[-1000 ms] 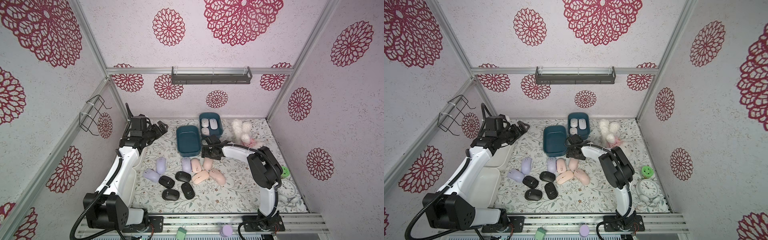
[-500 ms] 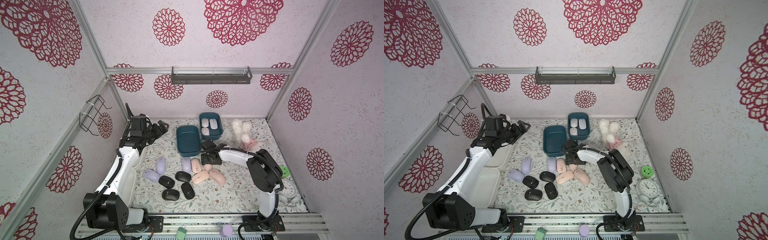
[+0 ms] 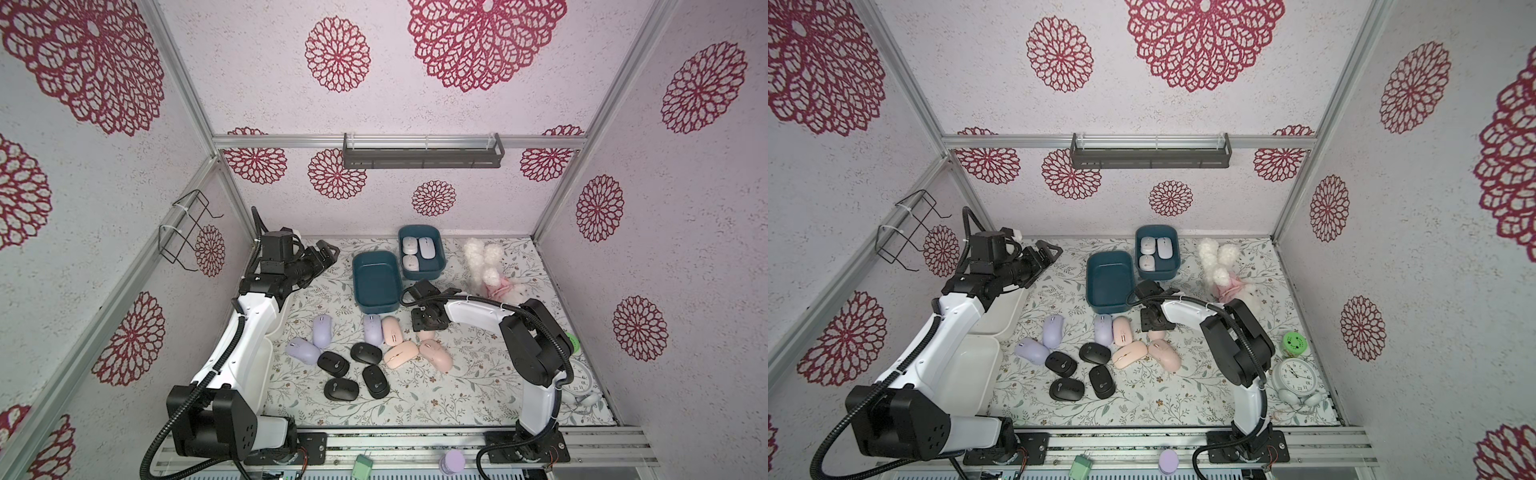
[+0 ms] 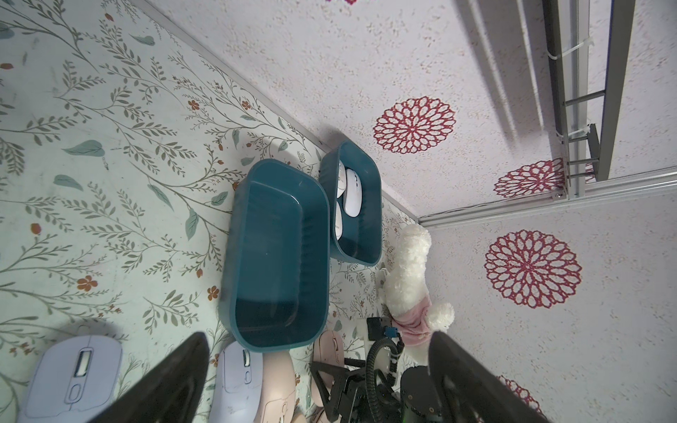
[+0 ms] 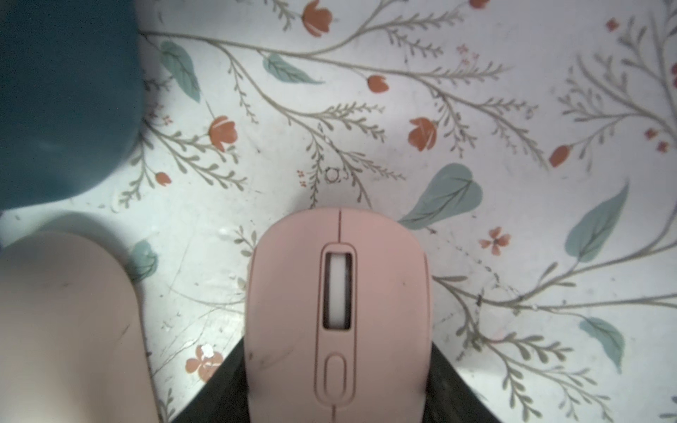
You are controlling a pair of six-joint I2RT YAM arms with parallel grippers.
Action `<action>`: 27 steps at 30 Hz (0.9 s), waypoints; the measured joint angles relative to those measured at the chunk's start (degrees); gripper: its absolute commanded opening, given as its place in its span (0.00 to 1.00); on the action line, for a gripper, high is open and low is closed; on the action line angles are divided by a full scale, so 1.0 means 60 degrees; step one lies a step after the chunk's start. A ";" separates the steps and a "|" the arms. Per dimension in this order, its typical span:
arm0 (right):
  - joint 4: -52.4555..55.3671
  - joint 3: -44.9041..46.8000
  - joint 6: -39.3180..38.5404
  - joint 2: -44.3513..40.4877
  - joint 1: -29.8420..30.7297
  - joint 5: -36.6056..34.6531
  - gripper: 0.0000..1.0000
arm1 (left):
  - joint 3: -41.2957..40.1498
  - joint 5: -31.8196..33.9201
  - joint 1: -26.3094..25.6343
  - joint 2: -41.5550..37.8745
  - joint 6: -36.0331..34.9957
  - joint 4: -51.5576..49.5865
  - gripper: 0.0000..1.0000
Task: Place the mice by color into the storage box
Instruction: Pick up the mouse from the center of the board, then place the mouse in the storage box.
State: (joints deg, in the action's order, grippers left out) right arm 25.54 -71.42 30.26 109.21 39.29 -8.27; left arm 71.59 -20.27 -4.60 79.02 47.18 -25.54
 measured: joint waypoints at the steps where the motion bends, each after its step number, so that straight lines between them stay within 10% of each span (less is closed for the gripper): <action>1: -0.0015 0.0069 -0.0047 -0.0066 0.0000 -0.0011 0.56 | 0.0000 0.0000 0.0000 0.0018 -0.0004 0.0000 0.95; 16: -0.0113 -0.0361 -0.0561 -0.1009 0.0018 -0.0412 0.55 | -0.0004 0.0149 0.0055 0.0135 -0.0095 -0.0018 0.95; 27: -0.0353 -0.4962 -0.1133 0.1333 0.0222 0.0102 0.55 | -0.0004 0.0328 0.0699 -0.0076 -0.0153 -0.0022 0.95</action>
State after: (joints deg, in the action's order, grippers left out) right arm 23.42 -101.19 23.46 117.21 40.62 -7.66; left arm 71.57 -18.31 -0.40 78.56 46.26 -25.67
